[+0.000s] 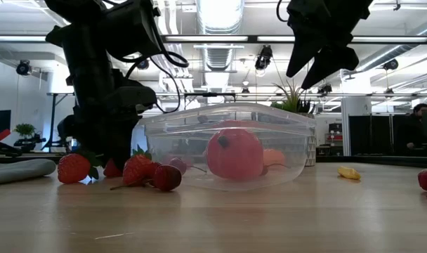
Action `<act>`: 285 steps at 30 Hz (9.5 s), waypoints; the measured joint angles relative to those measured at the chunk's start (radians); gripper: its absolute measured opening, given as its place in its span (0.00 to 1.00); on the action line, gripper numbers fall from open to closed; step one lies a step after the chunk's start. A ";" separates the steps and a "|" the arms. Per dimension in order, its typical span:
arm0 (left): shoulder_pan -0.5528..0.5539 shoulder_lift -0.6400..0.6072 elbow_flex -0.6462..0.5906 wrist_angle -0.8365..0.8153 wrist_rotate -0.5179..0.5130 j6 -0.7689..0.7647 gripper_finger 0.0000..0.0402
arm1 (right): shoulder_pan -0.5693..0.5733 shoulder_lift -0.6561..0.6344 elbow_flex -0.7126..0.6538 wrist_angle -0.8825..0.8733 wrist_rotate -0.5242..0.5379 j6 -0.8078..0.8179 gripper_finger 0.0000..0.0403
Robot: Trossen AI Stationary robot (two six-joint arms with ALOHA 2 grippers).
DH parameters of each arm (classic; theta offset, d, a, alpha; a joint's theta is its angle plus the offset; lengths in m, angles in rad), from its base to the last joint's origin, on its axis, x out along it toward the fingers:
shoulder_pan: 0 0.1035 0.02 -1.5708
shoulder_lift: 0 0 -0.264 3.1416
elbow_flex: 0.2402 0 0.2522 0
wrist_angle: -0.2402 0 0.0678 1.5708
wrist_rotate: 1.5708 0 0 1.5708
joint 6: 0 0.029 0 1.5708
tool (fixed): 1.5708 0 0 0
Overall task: Pick and placing Produce into tupperware
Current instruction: Put the red strawberry into the transparent bin, then put the orange pumpkin into the bin, then put the red strawberry into the transparent bin
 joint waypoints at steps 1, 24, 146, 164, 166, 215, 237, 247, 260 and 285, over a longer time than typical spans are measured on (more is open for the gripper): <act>0.000 0.000 0.000 0.000 0.000 0.003 0.35 | 0.000 0.000 0.000 -0.001 0.000 0.000 0.65; -0.021 -0.026 0.214 0.241 0.109 0.417 0.36 | 0.000 0.000 0.000 -0.006 -0.035 -0.041 0.64; -0.006 -0.348 0.018 -0.140 -0.059 0.449 0.73 | -0.254 0.465 0.283 -0.088 -0.288 0.032 0.60; 0.010 -0.348 0.016 -0.139 -0.088 0.444 0.73 | -0.051 0.359 0.284 0.072 -0.429 -0.078 0.62; 0.014 -0.348 0.016 -0.139 -0.088 0.441 0.73 | -0.035 0.376 0.284 0.086 -0.428 -0.077 0.62; -0.264 -0.171 -0.039 -0.062 -0.037 0.164 0.73 | 0.140 -0.072 0.282 -0.505 0.356 0.308 0.84; -0.265 -0.105 -0.019 -0.001 0.005 -0.373 0.68 | 0.140 0.019 0.282 -0.502 0.359 0.319 0.85; -0.265 -0.044 -0.025 -0.009 -0.001 -0.369 0.59 | 0.140 0.003 0.282 -0.502 0.359 0.326 0.85; -0.265 -0.031 -0.025 0.019 -0.038 -0.363 0.59 | 0.140 -0.001 0.282 -0.500 0.359 0.326 0.83; -0.265 -0.033 -0.015 0.022 -0.026 -0.311 0.32 | 0.140 -0.001 0.282 -0.502 0.359 0.325 0.82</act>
